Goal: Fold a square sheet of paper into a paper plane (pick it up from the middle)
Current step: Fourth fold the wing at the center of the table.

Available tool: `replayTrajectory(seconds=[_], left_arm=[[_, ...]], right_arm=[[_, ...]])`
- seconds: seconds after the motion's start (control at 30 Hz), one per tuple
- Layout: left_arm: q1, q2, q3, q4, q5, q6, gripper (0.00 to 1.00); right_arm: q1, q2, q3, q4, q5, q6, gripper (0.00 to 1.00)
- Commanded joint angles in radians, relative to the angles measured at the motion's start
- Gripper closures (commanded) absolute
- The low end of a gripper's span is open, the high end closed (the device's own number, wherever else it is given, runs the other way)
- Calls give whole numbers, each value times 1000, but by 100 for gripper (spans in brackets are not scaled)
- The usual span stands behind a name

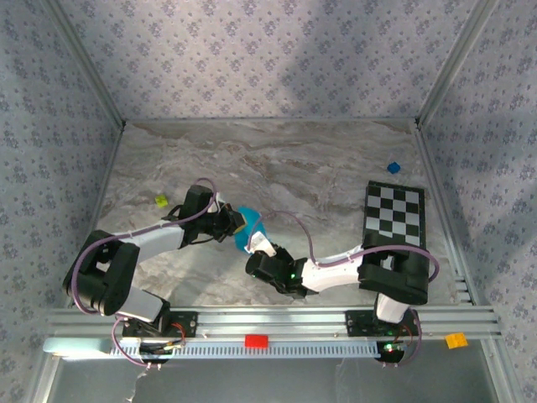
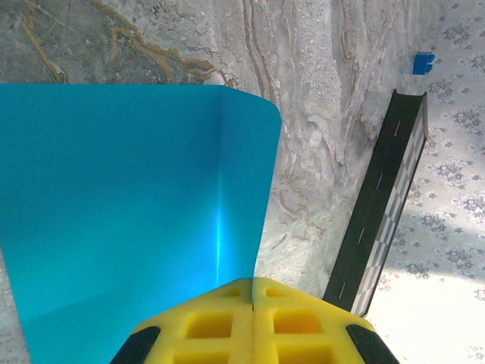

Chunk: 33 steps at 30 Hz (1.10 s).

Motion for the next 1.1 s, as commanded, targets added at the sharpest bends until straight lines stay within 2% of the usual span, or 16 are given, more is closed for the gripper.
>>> replayTrajectory(seconds=[0.0,0.47,0.6,0.77,0.9,1.07], left_arm=[[-3,1,24,-29,2,19,99],[-3,-10,22,-31,-7,14,94],[-3,-11,22,-35,-7,16,96],[-1,-15,17,-38,-9,14,99],[1,-14,21,-38,-9,14,99],[1,-8,21,-39,-6,14,99]], right_arm=[[-3,11,-6,13,-4,20,78],[-16,3,-20,36,-60,37,97],[-22,-5,-26,50,-67,46,96],[-27,-13,-38,50,-50,53,87],[-29,-12,-48,50,-47,58,85],[-29,-15,-54,71,-55,50,88]])
